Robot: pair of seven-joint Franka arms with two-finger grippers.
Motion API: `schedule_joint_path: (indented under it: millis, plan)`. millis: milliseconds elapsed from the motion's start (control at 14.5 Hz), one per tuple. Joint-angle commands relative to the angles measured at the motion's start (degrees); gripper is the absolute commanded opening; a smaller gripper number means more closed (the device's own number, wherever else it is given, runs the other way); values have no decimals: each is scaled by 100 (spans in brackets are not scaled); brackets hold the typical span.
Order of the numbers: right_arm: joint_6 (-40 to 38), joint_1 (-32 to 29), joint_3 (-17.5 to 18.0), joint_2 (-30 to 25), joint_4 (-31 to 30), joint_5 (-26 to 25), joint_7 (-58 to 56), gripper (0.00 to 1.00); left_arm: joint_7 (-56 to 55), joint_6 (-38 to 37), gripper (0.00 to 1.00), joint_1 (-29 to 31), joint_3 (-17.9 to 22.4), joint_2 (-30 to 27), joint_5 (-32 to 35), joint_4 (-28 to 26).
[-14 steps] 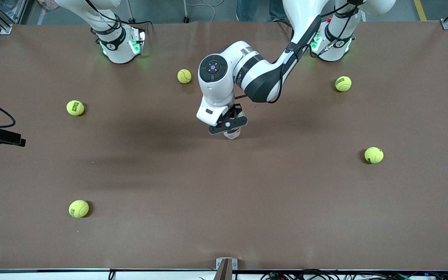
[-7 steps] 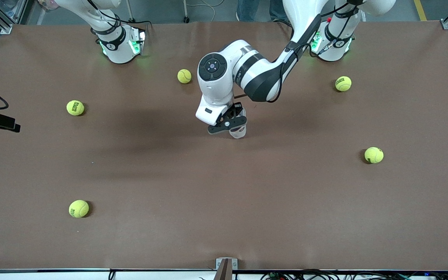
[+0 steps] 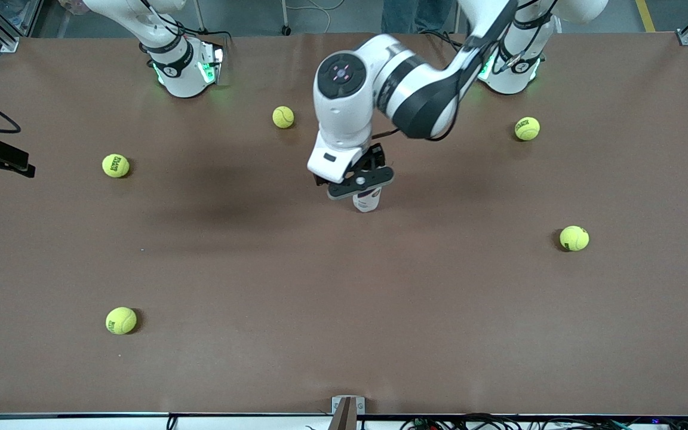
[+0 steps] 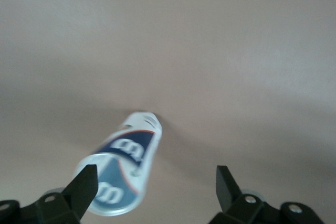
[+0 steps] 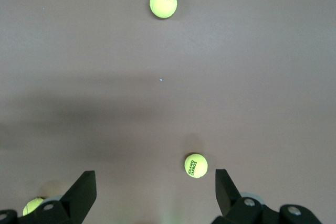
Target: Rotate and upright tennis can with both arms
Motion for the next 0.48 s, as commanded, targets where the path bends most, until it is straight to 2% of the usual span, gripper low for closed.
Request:
schedule_joint_path:
  millis: [0, 138, 415]
  plan:
    - [88, -62, 44, -417, -404, -50, -40, 100, 543, -155, 100, 339, 107, -527, 102, -116]
    - [105, -184, 193, -592, -588, -50, -40, 100, 965, -286, 100, 786, 133, -808, 111, -186]
    - [-8, -176, 229, -769, -633, -50, -40, 100, 2256, -866, 100, 1700, 124, -1212, 111, -257]
